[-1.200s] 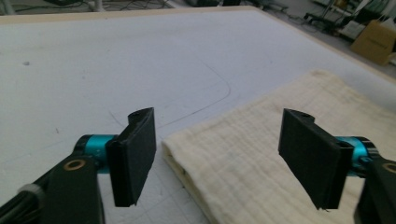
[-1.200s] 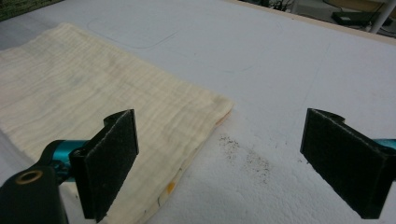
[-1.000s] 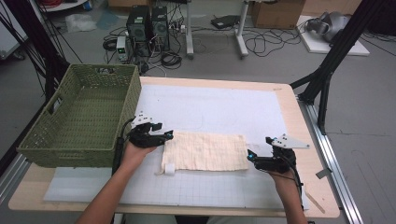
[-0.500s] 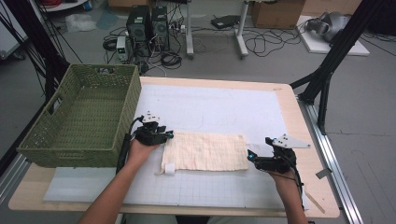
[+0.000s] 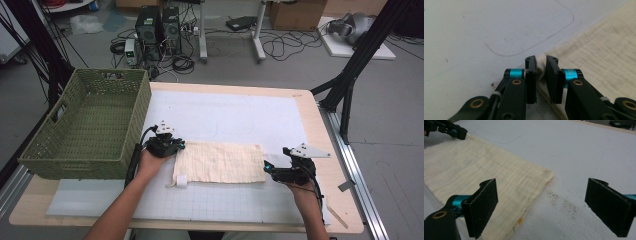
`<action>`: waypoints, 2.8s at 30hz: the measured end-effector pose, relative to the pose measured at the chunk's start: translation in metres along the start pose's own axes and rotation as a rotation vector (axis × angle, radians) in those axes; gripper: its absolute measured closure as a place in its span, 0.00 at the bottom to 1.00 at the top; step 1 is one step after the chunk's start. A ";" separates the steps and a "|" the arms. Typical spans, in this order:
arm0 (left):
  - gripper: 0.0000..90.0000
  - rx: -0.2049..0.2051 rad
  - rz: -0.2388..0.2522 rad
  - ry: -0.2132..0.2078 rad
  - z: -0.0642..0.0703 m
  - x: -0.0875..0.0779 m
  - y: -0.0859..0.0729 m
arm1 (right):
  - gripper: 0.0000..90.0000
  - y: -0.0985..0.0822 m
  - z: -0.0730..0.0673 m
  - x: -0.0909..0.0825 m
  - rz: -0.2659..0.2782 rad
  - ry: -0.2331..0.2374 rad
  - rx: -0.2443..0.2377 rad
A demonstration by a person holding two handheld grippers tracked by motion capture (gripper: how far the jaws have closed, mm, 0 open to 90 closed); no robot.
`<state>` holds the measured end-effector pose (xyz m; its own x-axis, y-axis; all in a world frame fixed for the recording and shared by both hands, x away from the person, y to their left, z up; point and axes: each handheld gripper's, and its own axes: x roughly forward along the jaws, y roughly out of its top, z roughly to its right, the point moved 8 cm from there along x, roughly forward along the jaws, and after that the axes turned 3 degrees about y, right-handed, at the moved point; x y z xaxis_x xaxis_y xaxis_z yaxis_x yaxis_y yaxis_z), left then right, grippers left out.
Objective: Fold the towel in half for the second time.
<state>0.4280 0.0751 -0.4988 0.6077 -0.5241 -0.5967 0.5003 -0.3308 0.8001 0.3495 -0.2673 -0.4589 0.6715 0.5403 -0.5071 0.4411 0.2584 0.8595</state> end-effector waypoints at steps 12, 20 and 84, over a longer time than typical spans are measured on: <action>0.92 -0.029 0.001 -0.009 0.000 0.000 0.000 | 0.17 0.011 0.019 0.044 -0.116 0.043 0.029; 0.91 -0.043 0.007 -0.014 0.000 0.000 0.000 | 0.39 0.018 0.030 0.072 -0.187 0.056 -0.008; 0.97 -0.036 0.189 -0.065 0.024 -0.061 0.004 | 0.93 0.016 -0.009 0.036 -0.012 0.117 -0.186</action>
<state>0.3784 0.0869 -0.4577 0.6521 -0.6244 -0.4300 0.4036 -0.1943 0.8941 0.3751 -0.2361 -0.4632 0.5884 0.6228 -0.5157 0.3237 0.4030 0.8561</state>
